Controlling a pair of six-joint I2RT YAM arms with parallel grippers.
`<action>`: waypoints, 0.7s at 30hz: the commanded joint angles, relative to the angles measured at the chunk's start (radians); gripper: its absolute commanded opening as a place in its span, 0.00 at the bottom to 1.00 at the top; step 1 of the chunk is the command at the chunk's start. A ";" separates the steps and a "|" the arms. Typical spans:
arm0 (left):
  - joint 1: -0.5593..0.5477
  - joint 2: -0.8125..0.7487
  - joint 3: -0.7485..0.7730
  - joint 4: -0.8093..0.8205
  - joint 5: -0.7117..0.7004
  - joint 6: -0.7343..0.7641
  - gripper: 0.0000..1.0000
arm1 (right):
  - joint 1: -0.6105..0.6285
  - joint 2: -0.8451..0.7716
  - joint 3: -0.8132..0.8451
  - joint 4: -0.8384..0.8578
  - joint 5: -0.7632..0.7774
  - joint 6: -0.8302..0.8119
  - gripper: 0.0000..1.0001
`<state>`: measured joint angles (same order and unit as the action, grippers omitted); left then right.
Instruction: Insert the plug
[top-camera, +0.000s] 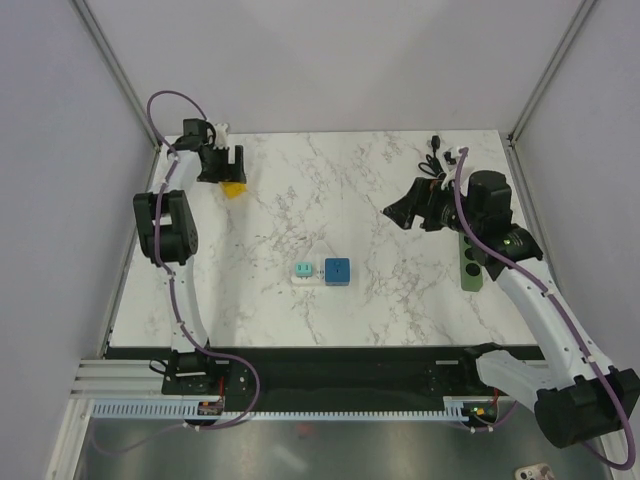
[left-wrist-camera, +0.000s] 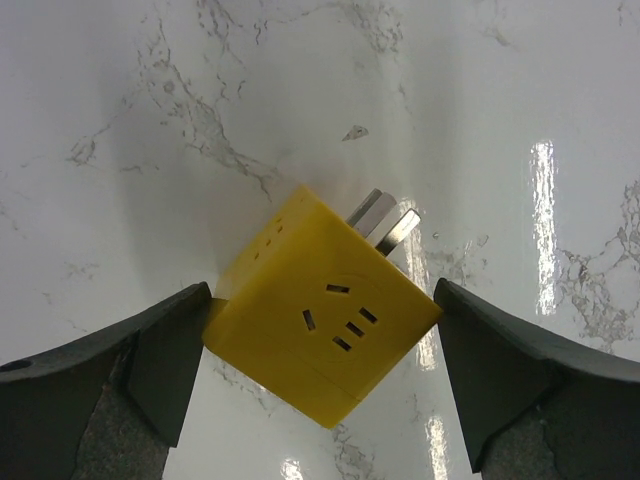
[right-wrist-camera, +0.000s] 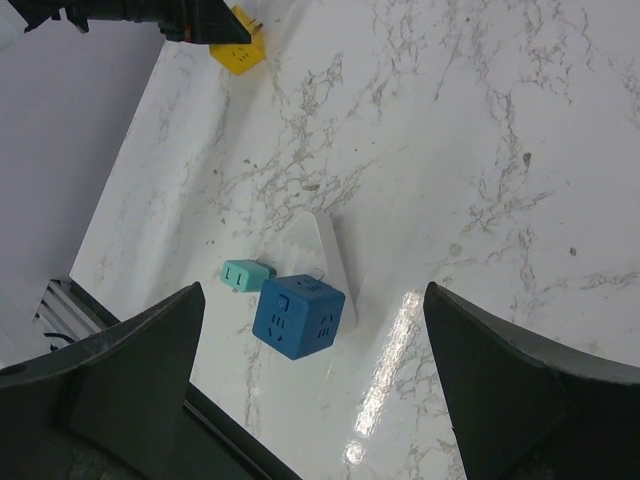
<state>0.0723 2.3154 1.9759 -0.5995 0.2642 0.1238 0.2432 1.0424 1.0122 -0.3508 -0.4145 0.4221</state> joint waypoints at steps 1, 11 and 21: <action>-0.014 0.018 0.028 -0.016 0.018 0.050 1.00 | 0.021 0.005 0.006 0.047 -0.012 -0.028 0.98; -0.158 -0.108 -0.107 -0.016 -0.198 0.125 0.87 | 0.045 -0.005 0.002 0.052 -0.003 -0.036 0.98; -0.193 -0.160 -0.163 -0.034 -0.131 0.034 0.24 | 0.050 -0.048 -0.008 0.032 0.019 -0.042 0.98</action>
<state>-0.1242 2.2337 1.8328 -0.6052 0.1162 0.1841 0.2890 1.0218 1.0039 -0.3447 -0.4061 0.3962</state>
